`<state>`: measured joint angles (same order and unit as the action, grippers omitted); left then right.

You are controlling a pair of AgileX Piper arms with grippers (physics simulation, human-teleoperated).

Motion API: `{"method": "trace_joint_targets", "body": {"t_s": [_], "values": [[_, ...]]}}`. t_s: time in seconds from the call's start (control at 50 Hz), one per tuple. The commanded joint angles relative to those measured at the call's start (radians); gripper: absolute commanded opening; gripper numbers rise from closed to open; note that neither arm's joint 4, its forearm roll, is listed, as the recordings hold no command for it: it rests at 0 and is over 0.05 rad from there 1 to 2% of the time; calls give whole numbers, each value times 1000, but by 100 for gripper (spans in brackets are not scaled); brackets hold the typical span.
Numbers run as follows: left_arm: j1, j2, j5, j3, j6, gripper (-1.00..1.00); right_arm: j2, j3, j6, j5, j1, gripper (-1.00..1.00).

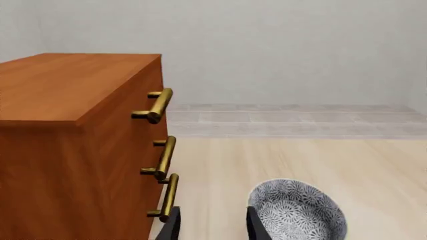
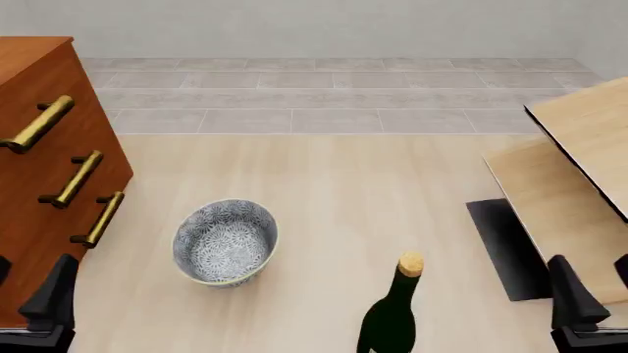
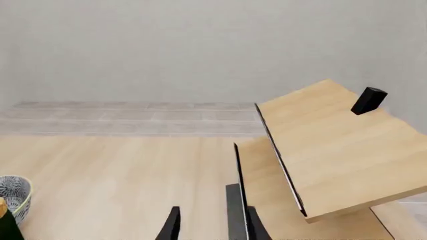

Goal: Put the wine bottle on the wine rack.

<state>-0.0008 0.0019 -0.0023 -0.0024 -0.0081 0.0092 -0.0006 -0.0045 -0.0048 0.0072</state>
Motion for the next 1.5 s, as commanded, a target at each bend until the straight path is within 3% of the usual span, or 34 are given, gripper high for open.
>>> {"method": "trace_joint_targets", "body": {"t_s": [0.02,0.32,0.56,0.62,0.68,0.98,1.5], "values": [[9,0,10,-9,-16,100,0,-5,-19,10,0,100],[11,-1,14,-4,-9,100,-6,-104,-6,102,186,100],[11,2,18,-4,-2,100,45,-145,-15,120,306,100],[10,4,15,-3,8,100,46,-143,7,122,322,100],[2,7,13,-1,44,100,58,-142,-6,123,345,100],[9,12,18,1,53,100,87,-180,-31,162,435,100],[18,72,-11,2,54,100,118,-254,-20,213,575,100]]}}
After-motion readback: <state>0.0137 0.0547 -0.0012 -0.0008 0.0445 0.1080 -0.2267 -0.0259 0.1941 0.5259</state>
